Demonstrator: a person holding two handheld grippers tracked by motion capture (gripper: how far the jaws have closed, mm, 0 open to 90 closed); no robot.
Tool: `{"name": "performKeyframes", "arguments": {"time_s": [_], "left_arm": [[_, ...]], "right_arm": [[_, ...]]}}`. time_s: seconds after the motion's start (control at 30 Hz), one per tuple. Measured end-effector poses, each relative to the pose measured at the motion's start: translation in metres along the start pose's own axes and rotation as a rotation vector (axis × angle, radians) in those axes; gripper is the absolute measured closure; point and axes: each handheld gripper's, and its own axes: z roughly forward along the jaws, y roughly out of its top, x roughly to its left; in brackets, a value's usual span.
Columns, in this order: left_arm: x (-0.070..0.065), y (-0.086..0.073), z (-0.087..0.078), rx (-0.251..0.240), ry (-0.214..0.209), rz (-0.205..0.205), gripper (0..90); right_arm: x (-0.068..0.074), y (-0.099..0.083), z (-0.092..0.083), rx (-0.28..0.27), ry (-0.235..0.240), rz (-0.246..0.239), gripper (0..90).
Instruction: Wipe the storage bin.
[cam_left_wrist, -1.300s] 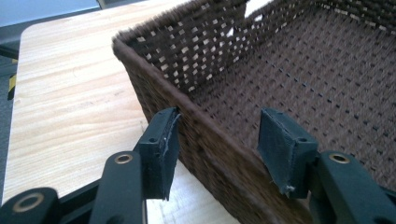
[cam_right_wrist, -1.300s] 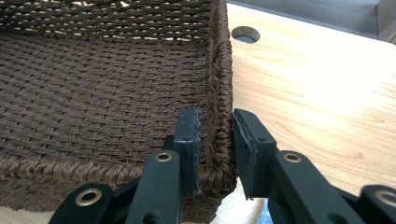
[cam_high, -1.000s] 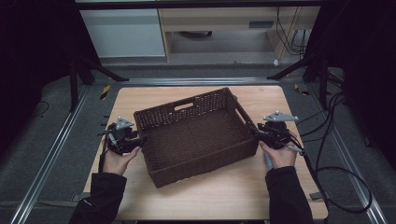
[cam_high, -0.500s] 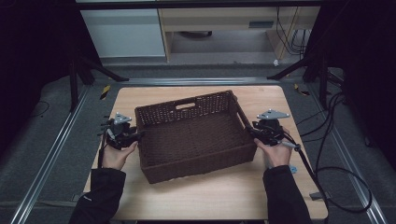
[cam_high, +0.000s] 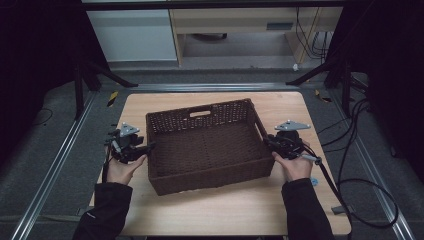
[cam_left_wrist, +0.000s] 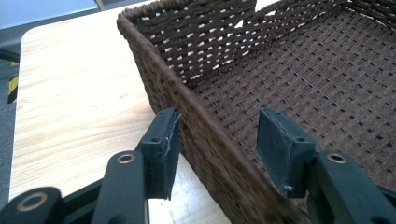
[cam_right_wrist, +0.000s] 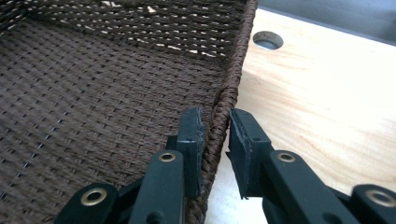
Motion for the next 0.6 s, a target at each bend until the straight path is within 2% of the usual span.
{"name": "performKeyframes", "arguments": {"time_s": [0.13, 0.23, 0.3, 0.37, 0.43, 0.6], "left_arm": [[-0.005, -0.002, 0.003, 0.022, -0.004, 0.016, 49.2], [-0.007, -0.005, 0.009, 0.053, 0.010, 0.035, 53.9], [-0.005, -0.006, 0.010, 0.055, -0.005, 0.022, 55.8], [-0.003, -0.006, 0.012, 0.059, -0.011, 0.019, 56.8], [-0.002, -0.005, 0.012, 0.060, -0.011, 0.023, 57.5], [0.004, -0.004, 0.016, 0.055, -0.018, 0.018, 58.6]], "right_arm": [[0.004, -0.001, -0.003, 0.011, -0.002, 0.007, 73.8], [0.002, 0.001, -0.003, 0.018, 0.004, 0.009, 73.6], [0.002, 0.003, -0.003, 0.006, 0.014, 0.000, 72.9], [0.000, 0.006, -0.003, -0.033, 0.005, -0.021, 70.7], [-0.003, 0.008, -0.001, -0.038, 0.001, -0.019, 69.9], [-0.005, 0.009, 0.004, -0.038, 0.032, -0.015, 69.0]]}}
